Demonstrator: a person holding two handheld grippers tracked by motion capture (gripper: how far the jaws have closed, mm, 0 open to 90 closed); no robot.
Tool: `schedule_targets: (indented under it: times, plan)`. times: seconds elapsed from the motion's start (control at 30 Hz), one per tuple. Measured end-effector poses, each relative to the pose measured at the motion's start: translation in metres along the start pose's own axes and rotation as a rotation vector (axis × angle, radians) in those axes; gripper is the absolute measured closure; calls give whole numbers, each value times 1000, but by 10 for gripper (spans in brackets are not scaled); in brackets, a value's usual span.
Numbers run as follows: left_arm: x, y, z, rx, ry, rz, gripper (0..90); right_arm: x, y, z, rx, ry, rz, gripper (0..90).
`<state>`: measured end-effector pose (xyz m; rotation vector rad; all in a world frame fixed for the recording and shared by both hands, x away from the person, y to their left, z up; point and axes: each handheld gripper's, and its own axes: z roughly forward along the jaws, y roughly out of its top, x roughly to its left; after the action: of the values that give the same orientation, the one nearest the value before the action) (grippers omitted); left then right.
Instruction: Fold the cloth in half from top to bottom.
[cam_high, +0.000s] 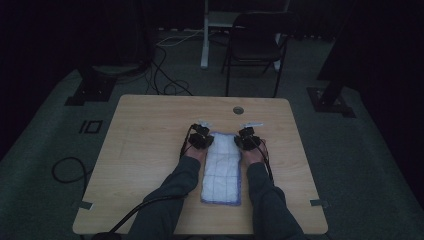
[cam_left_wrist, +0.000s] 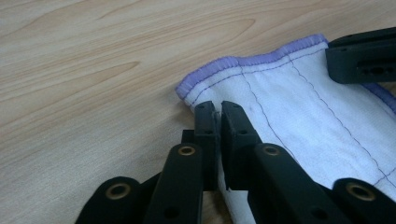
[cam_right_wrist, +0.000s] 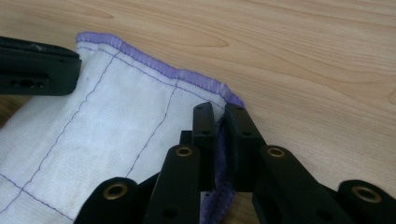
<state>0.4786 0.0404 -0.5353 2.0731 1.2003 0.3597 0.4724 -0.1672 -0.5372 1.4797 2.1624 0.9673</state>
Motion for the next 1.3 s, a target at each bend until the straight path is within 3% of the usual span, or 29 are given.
schedule_targets:
  times: [0.4, 0.53, 0.77, 1.3]
  plan:
    - [2, 7, -10, -35, -32, -6, 888, -2, 2, -9, -45, 1, -9, 852]
    - [3, 9, -15, -64, -53, -37, 888, -2, 3, -14, -69, -3, -8, 854]
    - [4, 11, -20, -83, -69, -51, 887, -4, 6, -20, -96, 6, 7, 854]
    - [1, 23, -35, -128, -78, -31, 887, -7, 14, -37, -150, 27, 12, 853]
